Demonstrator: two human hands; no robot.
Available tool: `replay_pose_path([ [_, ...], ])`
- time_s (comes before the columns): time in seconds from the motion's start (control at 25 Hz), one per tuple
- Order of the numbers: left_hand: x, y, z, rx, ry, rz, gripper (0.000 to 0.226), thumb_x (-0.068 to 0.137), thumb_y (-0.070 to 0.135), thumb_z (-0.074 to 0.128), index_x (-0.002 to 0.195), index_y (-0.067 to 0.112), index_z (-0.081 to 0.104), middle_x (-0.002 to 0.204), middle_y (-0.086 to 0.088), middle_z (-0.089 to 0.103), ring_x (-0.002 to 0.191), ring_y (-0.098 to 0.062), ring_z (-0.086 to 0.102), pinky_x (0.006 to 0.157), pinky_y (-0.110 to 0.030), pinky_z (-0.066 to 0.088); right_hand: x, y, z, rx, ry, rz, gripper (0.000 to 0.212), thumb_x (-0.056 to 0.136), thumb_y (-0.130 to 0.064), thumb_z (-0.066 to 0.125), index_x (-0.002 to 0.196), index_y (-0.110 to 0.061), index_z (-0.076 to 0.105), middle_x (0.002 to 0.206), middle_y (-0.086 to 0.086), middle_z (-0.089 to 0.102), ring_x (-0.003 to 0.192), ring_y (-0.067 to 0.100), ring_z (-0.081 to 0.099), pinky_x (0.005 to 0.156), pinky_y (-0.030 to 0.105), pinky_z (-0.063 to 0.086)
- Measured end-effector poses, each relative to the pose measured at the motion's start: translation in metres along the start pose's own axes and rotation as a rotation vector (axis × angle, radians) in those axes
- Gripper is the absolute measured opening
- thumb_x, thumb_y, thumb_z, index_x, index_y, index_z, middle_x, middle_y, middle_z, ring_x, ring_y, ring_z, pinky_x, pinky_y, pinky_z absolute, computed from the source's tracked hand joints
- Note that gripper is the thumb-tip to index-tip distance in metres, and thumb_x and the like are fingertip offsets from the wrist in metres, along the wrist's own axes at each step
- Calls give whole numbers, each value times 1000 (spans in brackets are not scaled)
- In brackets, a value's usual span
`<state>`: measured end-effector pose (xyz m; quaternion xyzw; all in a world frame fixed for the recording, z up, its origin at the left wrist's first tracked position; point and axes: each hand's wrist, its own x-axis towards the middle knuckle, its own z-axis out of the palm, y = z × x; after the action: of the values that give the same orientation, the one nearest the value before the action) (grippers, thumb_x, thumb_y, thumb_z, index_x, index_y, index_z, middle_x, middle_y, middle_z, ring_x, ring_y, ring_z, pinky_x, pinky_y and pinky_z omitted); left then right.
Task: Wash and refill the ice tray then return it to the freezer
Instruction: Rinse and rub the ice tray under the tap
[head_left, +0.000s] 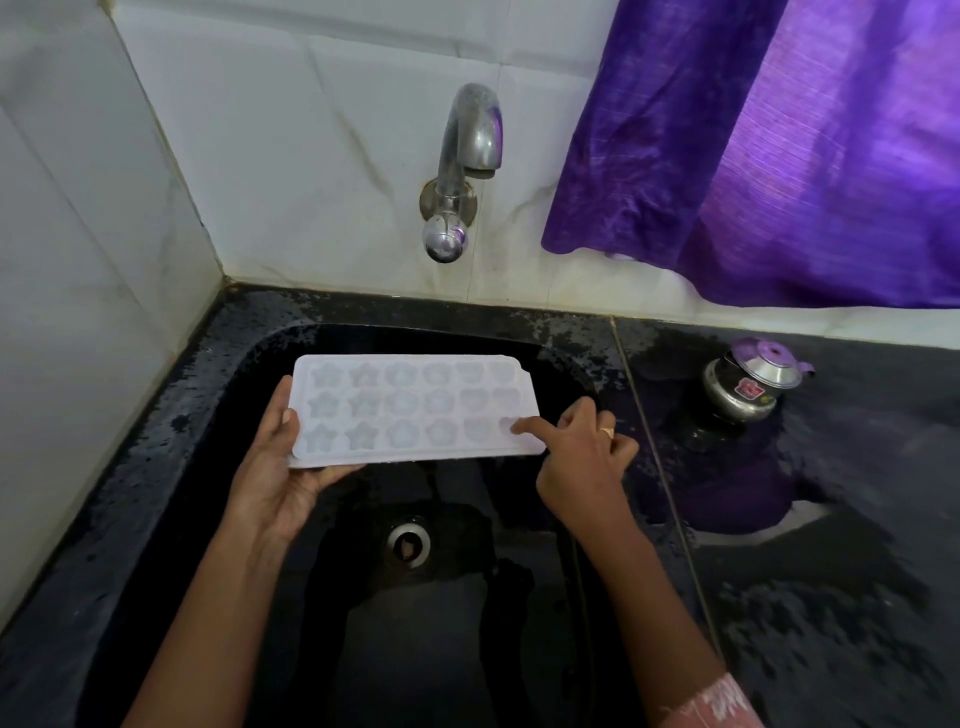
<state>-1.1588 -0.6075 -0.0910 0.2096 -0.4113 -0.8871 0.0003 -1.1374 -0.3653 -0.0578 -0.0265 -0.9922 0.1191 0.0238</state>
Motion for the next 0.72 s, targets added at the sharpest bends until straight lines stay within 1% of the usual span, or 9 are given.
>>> replay_pose_path([
  [0.16, -3, 0, 3, 9, -13, -5, 27, 99, 19, 35, 115, 35, 51, 109, 6, 60, 94, -19, 59, 52, -41, 58, -1, 0, 5, 16, -25, -10, 67, 82, 8, 40, 126, -42, 49, 101, -4, 20, 106, 20, 28, 81, 31, 10],
  [0.28, -4, 0, 5, 6, -14, -8, 26, 99, 19, 36, 113, 34, 52, 108, 6, 60, 94, -19, 59, 50, -41, 57, 0, -1, 8, 4, -44, -18, 63, 83, 5, 41, 127, -39, 48, 102, -4, 20, 109, 20, 29, 89, 35, 17],
  [0.4, -3, 1, 3, 10, 0, -5, 28, 99, 20, 35, 117, 34, 51, 109, 6, 60, 95, -20, 59, 49, -41, 57, 0, 0, 9, 8, -37, -25, 63, 84, 4, 40, 127, -41, 48, 101, -4, 20, 108, 20, 29, 86, 33, 14],
  [0.48, -2, 2, 2, 8, 2, 1, 29, 100, 20, 34, 121, 34, 49, 111, 6, 60, 96, -21, 59, 50, -41, 57, 1, 1, 9, -10, -34, -20, 62, 84, 4, 41, 128, -41, 47, 102, -4, 20, 108, 21, 29, 89, 35, 16],
  [0.6, -2, 3, 1, 8, 3, 3, 27, 100, 20, 35, 115, 35, 51, 109, 6, 60, 94, -20, 59, 50, -40, 57, 0, 0, 9, -36, -22, -9, 58, 84, 1, 43, 125, -39, 47, 109, -1, 26, 109, 22, 29, 92, 37, 19],
  [0.72, -2, 2, 2, 18, 0, -5, 27, 100, 20, 35, 115, 35, 52, 110, 6, 60, 94, -20, 59, 50, -41, 57, 0, -3, 11, -46, -7, -6, 61, 82, 1, 43, 127, -40, 45, 113, 2, 29, 108, 22, 29, 92, 37, 20],
])
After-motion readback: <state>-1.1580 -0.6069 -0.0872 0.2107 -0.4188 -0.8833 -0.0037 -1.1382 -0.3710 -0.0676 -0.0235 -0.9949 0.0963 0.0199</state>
